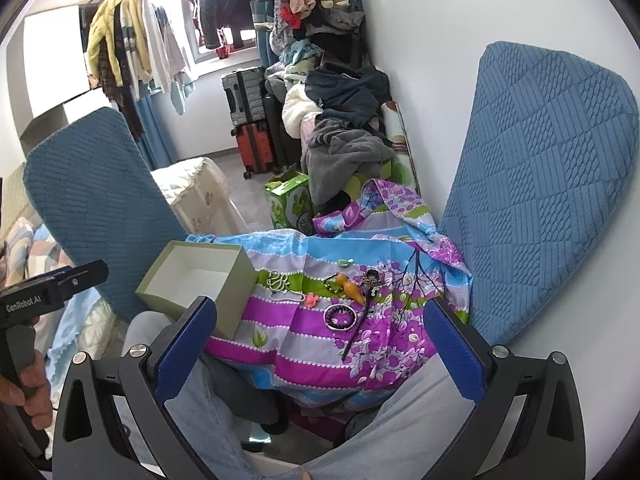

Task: Organize jewelry
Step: 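Move both grippers toward the jewelry lying on the floral cloth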

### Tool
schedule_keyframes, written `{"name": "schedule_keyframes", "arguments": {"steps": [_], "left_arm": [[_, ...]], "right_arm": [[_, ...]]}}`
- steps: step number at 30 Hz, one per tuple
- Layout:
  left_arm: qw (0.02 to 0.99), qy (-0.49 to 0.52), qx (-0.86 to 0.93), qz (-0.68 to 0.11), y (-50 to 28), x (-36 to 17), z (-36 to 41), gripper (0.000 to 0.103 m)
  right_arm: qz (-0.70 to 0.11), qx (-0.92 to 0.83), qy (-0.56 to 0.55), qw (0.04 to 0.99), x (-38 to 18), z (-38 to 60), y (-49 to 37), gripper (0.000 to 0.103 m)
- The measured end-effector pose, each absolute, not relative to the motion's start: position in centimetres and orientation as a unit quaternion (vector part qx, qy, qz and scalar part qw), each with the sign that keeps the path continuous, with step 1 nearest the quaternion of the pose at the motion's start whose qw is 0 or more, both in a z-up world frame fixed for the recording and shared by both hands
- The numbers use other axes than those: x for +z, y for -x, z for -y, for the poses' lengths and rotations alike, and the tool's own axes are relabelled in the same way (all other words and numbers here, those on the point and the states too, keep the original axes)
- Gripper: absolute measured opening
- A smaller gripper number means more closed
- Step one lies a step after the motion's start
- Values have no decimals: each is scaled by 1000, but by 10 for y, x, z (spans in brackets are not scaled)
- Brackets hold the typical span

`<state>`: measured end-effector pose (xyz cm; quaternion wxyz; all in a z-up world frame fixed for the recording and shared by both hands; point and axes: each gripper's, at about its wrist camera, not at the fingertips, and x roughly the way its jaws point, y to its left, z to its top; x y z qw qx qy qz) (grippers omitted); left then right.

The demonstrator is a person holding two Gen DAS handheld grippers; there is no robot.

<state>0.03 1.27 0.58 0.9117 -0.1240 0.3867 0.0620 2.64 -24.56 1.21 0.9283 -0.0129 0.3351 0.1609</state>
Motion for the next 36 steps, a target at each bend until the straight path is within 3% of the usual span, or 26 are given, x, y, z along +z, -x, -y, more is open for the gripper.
{"name": "schedule_keyframes", "arguments": {"steps": [36], "left_arm": [[905, 110, 49, -407, -9, -43, 15, 103]], "right_arm": [[-342, 154, -10, 927, -51, 258, -22, 103]]}}
